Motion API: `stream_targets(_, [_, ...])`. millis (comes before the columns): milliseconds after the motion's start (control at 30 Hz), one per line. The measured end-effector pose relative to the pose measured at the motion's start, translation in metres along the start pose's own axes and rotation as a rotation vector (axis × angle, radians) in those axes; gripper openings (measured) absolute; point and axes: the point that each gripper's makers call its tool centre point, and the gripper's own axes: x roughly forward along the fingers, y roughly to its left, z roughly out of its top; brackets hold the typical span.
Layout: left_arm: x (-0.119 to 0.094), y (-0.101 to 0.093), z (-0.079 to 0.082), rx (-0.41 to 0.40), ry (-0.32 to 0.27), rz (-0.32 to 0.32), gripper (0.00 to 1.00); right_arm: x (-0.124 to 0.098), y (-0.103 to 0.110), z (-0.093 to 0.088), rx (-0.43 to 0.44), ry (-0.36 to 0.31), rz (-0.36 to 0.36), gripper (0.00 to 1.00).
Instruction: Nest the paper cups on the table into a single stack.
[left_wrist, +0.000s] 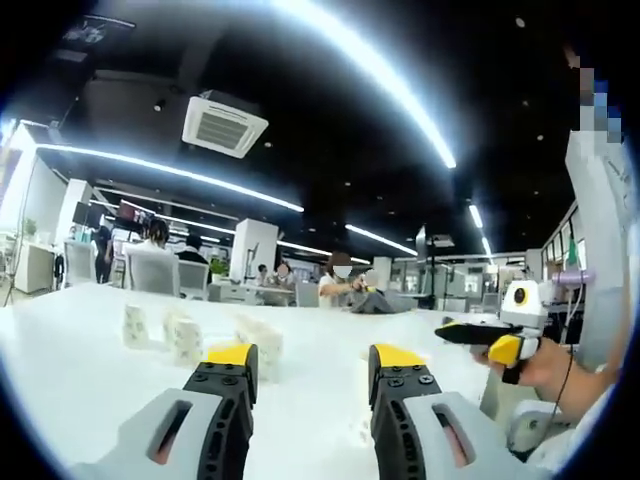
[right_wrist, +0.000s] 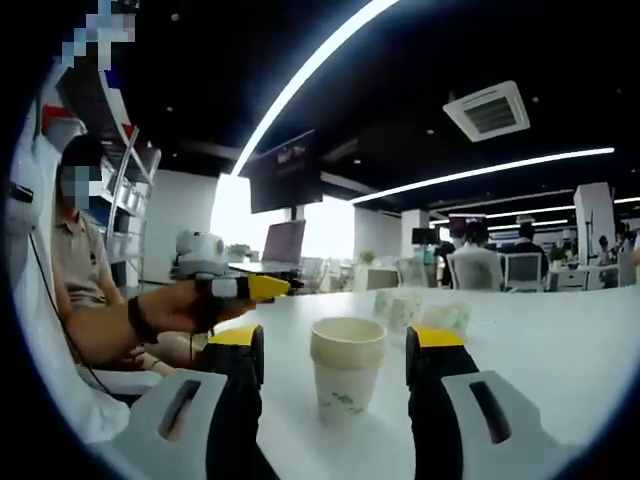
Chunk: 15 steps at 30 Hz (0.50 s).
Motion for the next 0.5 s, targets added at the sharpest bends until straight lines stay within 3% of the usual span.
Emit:
stream_targets(267, [0.033, 0.045, -0.010, 0.056, 0.064, 0.050, 0.50, -0.013, -0.008, 0.015, -0.042, -0.017, -0.023, 0.59])
stream_targets(500, [0.084, 0.098, -0.011, 0.080, 0.121, 0.121, 0.53, -0.015, -0.008, 0.021, -0.064, -0.026, -0.022, 0.57])
